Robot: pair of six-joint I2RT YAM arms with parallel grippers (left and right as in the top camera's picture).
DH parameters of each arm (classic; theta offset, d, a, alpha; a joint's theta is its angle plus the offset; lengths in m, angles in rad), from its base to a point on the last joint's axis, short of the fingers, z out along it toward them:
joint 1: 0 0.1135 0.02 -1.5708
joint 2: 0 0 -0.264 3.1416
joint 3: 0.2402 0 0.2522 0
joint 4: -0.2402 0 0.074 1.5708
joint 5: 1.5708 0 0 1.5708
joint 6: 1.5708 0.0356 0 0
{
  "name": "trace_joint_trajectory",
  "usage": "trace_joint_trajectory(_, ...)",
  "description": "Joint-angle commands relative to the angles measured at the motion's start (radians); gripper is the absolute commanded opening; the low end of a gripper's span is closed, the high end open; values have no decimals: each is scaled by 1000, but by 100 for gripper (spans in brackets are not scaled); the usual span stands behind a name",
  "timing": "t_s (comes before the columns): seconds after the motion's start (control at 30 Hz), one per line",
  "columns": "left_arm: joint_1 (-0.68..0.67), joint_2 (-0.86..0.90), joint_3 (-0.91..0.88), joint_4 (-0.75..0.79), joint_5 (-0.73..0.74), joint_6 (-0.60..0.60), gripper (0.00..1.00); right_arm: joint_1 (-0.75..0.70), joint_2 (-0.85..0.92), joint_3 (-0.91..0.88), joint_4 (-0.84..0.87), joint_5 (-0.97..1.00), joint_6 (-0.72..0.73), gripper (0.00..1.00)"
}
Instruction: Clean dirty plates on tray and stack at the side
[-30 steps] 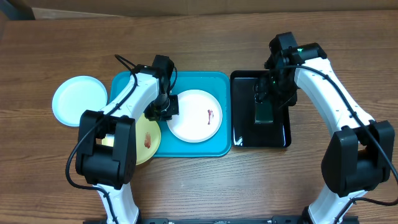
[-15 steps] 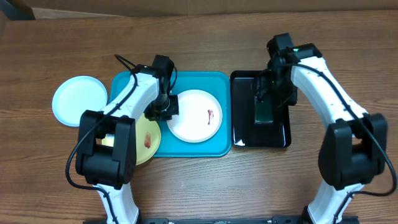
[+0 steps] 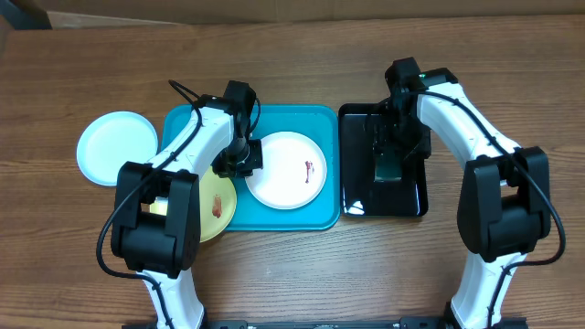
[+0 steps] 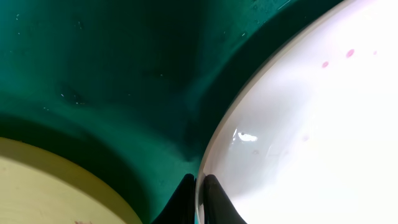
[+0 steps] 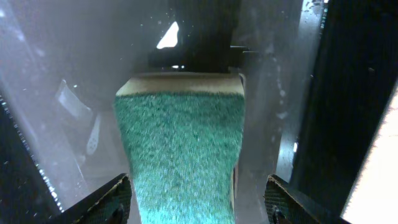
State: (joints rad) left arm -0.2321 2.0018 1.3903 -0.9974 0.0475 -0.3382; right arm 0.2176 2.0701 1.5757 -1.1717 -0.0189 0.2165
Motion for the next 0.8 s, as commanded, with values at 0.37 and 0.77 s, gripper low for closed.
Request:
trace_joint_trajectory(0.37, 3, -14, 19, 0, -10, -3, 8, 54, 19, -6, 21, 19, -7, 75)
trace_joint_trajectory(0.77, 3, -14, 19, -1, -3, -3, 8, 56, 19, -23, 28, 45, -7, 75)
